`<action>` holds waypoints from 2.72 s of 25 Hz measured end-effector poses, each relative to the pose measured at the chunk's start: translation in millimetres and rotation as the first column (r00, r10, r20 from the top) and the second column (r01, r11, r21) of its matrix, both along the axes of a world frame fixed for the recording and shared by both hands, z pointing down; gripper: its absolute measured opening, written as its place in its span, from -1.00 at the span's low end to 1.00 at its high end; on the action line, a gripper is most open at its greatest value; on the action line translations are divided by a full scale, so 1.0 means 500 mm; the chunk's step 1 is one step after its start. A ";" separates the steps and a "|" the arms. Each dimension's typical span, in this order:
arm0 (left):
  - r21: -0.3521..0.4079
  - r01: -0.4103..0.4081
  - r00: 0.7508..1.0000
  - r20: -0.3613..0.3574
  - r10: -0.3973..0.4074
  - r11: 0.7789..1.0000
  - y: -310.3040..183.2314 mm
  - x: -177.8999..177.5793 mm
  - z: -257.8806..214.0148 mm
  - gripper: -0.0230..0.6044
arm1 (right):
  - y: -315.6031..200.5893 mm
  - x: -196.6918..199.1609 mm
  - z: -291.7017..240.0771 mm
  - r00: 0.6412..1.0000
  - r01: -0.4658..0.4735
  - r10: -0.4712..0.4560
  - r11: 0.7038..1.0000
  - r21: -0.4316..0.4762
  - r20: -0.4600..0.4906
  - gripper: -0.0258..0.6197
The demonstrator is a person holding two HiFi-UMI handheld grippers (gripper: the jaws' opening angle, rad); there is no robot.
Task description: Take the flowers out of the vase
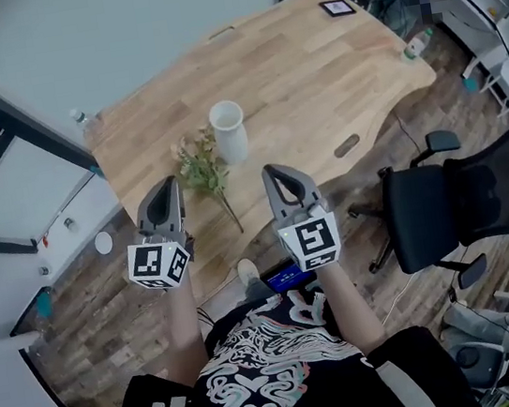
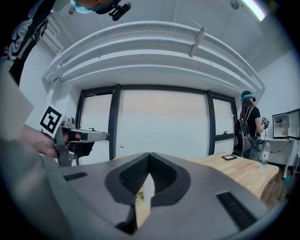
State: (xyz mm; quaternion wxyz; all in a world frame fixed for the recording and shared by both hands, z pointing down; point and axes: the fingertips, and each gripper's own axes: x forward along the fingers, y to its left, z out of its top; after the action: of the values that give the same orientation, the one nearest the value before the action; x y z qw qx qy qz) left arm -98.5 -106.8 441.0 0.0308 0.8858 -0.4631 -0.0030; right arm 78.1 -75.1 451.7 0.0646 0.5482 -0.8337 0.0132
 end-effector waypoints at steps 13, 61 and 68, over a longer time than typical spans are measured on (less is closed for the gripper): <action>0.004 0.090 0.994 0.063 -0.090 0.996 0.066 0.032 -0.009 -0.92 | 0.030 0.059 -0.023 0.998 0.047 -0.049 0.998 0.045 0.034 -0.91; -0.003 0.090 0.989 0.119 -0.089 0.996 0.142 0.071 0.001 -0.92 | 0.094 0.102 0.004 0.996 0.071 -0.071 0.997 0.015 0.058 -0.91; -0.004 0.101 0.989 0.107 -0.100 0.995 0.136 0.067 0.004 -0.92 | 0.088 0.100 0.007 0.996 0.076 -0.076 0.997 0.009 0.047 -0.91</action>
State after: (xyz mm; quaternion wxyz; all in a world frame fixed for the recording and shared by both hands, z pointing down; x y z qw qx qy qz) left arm -65.1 -38.8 442.7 0.0101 0.8600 -0.5082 0.0452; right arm 128.2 -30.9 455.1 0.0432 0.5159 -0.8553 0.0208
